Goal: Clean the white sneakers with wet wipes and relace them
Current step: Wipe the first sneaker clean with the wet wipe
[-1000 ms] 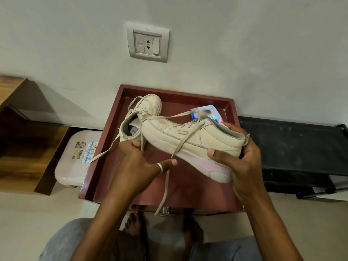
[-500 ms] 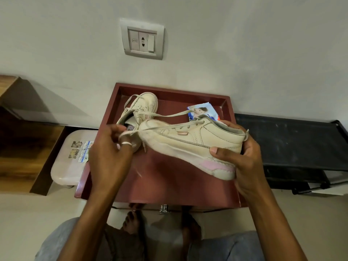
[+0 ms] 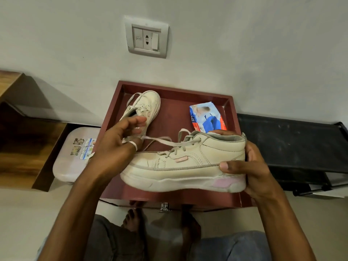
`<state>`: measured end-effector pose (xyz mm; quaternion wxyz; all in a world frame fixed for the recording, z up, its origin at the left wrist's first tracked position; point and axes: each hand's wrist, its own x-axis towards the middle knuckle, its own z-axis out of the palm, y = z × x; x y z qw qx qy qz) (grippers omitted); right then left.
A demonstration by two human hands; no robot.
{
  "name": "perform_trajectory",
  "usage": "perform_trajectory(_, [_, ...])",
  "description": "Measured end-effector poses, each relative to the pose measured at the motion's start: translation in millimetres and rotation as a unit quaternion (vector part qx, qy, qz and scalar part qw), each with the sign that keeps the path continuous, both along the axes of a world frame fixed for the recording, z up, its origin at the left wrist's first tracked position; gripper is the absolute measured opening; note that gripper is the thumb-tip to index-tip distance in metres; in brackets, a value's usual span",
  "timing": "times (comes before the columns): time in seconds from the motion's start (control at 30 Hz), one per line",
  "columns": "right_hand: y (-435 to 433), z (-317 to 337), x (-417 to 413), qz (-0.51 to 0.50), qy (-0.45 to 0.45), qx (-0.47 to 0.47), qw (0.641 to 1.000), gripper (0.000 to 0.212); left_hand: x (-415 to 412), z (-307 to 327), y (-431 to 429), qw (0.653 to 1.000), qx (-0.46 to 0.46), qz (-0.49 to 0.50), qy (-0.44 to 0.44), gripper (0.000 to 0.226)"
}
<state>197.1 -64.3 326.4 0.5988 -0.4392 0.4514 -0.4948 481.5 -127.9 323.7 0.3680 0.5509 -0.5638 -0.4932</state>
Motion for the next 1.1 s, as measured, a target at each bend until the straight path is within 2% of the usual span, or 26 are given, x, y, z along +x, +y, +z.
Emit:
perform_trajectory(0.1, [0.8,0.0,-4.9,-0.005,-0.032,-0.005,0.999,0.059,5.5,0.3,1.4,0.996,0.005,0.007,0.092,0.050])
perform_trajectory(0.17, [0.6,1.8,-6.1,-0.013,-0.057,-0.017,0.998,0.057,6.9,-0.9,-4.1,0.984,0.035,0.038,0.171,0.027])
perform_trajectory(0.2, [0.6,2.8,-6.1,-0.015,-0.070,-0.025,0.997,0.055,8.6,-3.3,-7.7,0.980,0.055,0.038,0.186,0.035])
perform_trajectory(0.27, [-0.3,2.8,-5.9,-0.024,-0.091,-0.032,0.995,0.054,17.4,-10.1,-13.0,0.975,0.097,-0.028,0.199,0.099])
perform_trajectory(0.3, [-1.2,1.7,-5.9,-0.032,-0.096,-0.032,0.994,0.055,19.5,-11.0,-12.9,0.967,0.124,-0.069,0.210,0.118])
perform_trajectory(0.33, [-2.3,0.8,-5.4,-0.038,-0.097,-0.029,0.994,0.059,21.8,-12.7,-9.7,0.960,0.134,-0.123,0.212,0.124])
perform_trajectory(0.4, [-3.7,-2.8,-4.6,-0.047,-0.080,-0.015,0.996,0.069,25.7,-14.3,1.9,0.949,0.130,-0.201,0.205,0.119])
perform_trajectory(0.43, [-4.1,-4.0,-3.8,-0.051,-0.069,-0.004,0.996,0.074,27.1,-14.6,7.4,0.949,0.125,-0.209,0.198,0.115])
perform_trajectory(0.57, [-7.9,-8.3,0.0,-0.048,-0.013,0.039,0.998,0.079,30.1,-18.5,8.1,0.970,0.094,-0.181,0.131,0.098])
perform_trajectory(0.7, [-19.5,-13.8,4.3,-0.159,0.122,0.074,0.977,0.089,38.1,-18.0,12.6,0.982,0.053,-0.158,0.090,0.089])
perform_trajectory(0.73, [-21.2,-14.1,5.6,-0.189,0.141,0.076,0.969,0.088,37.9,-20.5,13.2,0.984,0.052,-0.156,0.074,0.090])
perform_trajectory(0.8, [-23.0,-13.8,7.7,-0.226,0.153,0.062,0.960,0.071,35.5,-25.3,13.2,0.986,0.056,-0.149,0.048,0.092])
perform_trajectory(0.9, [-19.0,-9.9,17.5,-0.211,0.128,0.033,0.969,0.045,33.8,-29.6,12.4,0.987,0.044,-0.150,0.031,0.092])
perform_trajectory(1.0, [-10.7,0.6,48.5,-0.167,0.220,-0.028,0.961,0.030,30.4,-30.5,12.7,0.986,0.034,-0.162,0.023,0.093])
perform_trajectory(1.1, [-3.2,2.4,98.3,-0.100,0.345,-0.162,0.919,0.039,29.2,-31.5,14.7,0.983,0.026,-0.179,0.015,0.100])
